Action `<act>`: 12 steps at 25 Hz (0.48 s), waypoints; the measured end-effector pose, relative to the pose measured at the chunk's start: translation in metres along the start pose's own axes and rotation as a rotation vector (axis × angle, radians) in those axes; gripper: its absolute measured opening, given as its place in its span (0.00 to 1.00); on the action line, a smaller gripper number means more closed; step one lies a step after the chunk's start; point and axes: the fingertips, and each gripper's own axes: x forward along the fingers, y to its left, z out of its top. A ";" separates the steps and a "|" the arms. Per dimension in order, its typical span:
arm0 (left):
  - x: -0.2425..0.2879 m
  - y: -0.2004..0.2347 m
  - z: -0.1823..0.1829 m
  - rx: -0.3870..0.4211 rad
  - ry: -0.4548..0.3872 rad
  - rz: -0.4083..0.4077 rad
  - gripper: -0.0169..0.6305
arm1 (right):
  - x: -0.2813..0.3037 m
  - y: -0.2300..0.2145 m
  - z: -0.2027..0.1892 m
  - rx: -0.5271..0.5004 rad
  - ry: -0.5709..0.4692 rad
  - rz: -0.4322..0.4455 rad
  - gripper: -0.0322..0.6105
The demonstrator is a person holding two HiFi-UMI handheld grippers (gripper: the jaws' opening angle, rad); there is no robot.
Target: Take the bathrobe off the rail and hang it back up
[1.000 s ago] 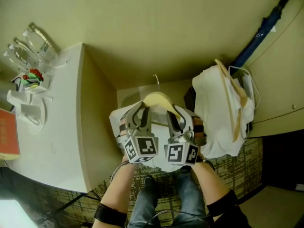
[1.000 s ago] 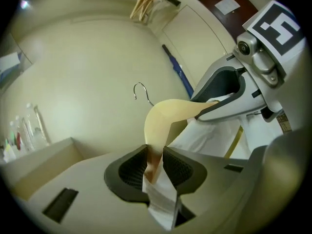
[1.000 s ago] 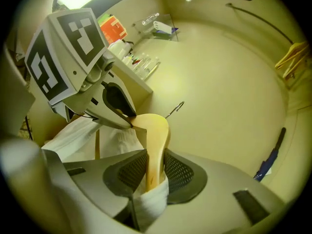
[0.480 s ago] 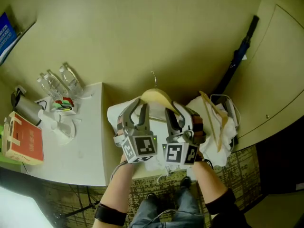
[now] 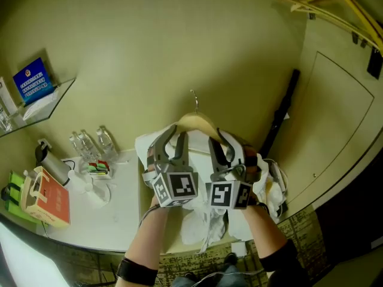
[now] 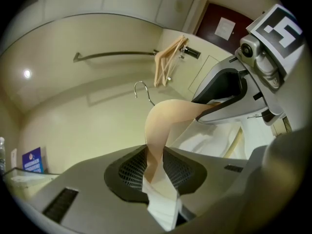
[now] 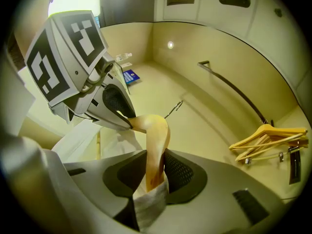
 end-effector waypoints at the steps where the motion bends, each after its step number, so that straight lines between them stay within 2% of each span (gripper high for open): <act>1: 0.002 0.010 0.017 -0.001 -0.016 0.010 0.18 | 0.001 -0.015 0.009 0.001 -0.008 -0.009 0.25; 6: 0.008 0.048 0.090 0.031 -0.094 0.044 0.18 | 0.003 -0.079 0.050 -0.006 -0.048 -0.034 0.25; 12: 0.008 0.100 0.177 0.025 -0.165 0.094 0.18 | 0.006 -0.154 0.102 -0.017 -0.108 -0.086 0.25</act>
